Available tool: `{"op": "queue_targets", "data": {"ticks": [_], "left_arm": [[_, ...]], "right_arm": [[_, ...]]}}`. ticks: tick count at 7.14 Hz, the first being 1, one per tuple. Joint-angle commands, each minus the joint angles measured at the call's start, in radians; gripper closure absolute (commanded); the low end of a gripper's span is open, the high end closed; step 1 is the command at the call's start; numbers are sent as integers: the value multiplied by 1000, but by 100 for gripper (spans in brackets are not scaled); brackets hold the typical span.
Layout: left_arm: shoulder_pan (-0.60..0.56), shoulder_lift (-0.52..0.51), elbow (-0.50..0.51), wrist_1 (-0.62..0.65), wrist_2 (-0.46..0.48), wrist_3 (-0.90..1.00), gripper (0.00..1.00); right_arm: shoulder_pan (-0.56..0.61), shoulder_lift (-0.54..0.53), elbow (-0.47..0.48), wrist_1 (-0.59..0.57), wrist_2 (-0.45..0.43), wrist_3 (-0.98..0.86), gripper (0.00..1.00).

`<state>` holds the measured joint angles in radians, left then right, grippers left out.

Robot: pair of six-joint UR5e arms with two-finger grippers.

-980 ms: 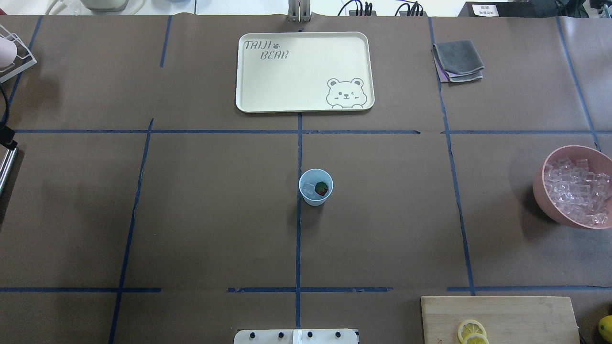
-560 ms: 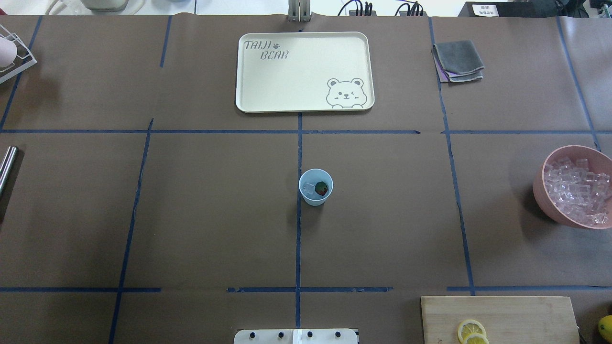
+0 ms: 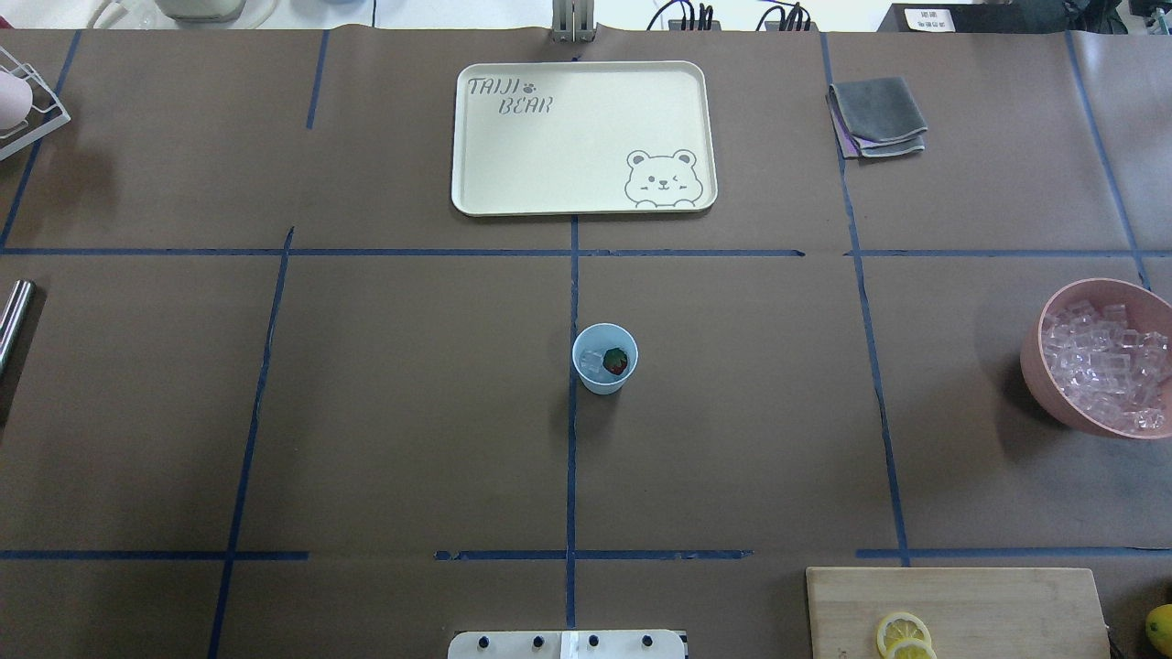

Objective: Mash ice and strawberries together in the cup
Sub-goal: 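Lower the muddler onto the table and open the left gripper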

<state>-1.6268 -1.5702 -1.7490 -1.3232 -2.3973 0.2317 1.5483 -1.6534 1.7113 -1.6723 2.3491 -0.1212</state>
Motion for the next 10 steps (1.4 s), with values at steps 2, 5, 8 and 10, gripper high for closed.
{"op": "queue_targets", "data": {"ticks": [2,5,8,10], "left_arm": [[-1,58,-29,2,3,-11,0],[-1,151,-127,-34,1,-2,0],[27,157,-162,-51,-8,0,0],[70,170,-155,-50,4,-2,0]], "right_arm": [[0,14,-15,6,-4,-2,0],[0,7,-54,5,-33,-2,0],[-2,30,-62,9,-16,17,0],[-2,32,-52,13,-17,15,0]]}}
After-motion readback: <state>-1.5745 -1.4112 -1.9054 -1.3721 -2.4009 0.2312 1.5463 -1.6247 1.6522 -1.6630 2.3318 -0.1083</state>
